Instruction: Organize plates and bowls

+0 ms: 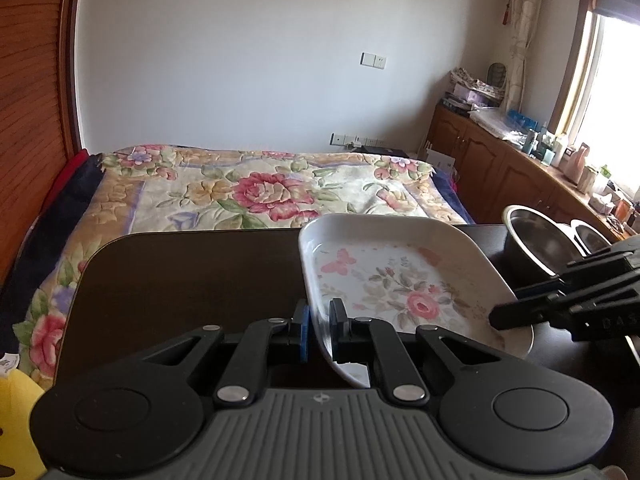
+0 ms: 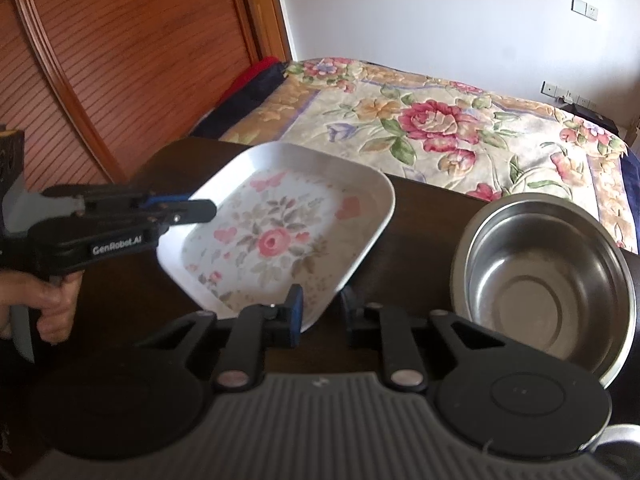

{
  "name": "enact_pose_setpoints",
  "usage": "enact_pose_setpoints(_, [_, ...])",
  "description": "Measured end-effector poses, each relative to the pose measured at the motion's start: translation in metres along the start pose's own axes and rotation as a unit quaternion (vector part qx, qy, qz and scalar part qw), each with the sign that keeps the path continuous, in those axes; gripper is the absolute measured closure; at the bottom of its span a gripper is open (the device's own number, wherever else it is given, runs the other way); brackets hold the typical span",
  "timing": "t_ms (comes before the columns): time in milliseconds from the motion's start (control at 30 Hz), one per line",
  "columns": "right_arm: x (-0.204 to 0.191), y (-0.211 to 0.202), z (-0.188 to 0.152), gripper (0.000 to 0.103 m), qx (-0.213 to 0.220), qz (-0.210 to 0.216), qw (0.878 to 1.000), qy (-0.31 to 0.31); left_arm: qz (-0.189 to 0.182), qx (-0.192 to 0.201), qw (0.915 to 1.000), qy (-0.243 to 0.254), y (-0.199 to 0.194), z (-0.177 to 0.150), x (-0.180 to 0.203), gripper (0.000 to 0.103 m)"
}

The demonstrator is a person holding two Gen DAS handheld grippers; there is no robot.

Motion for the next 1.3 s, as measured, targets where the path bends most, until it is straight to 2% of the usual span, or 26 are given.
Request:
enact_pose_setpoints(367, [-0.007,-0.025,-0.013,0.084,0.030,0.011,0.999,-0.005,0.013,0.021,0.9997,0.009,-0.043,-0.012,0.018,0.063])
enact_pose_setpoints(667, [-0.017,-0.062,-0.029,0.085,0.056,0.019,0.998,-0.017,0.023,0.038,0.9989,0.017,-0.089,-0.029,0.040,0.063])
enact_pose_setpoints(833, [-0.025,-0.080,-0.045,0.085,0.065,0.020,0.997,-0.027,0.031,0.042,0.9982,0.029,-0.112,-0.047,0.056,0.063])
enact_pose_setpoints(1067, [-0.028,-0.084,-0.046,0.085,0.072,0.023,0.997,-0.034,0.033,0.053,0.9975,0.034,-0.144,-0.076,0.079,0.063])
enact_pose_setpoints(1300, [-0.028,-0.086,-0.050,0.085,0.073,0.022,0.996,-0.039,0.027,0.047,0.9982,0.027,-0.159,-0.107,0.095,0.063])
Point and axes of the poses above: each gripper's, at about its wrist camera, not at the fingertips, and y roughly the way its jaws point, x to its right, z to its top, the point moved 2 cm from there along y, roughly the way its jaws point, and after that the axes turned 2 degrees about -x, right-handed, at the moved point
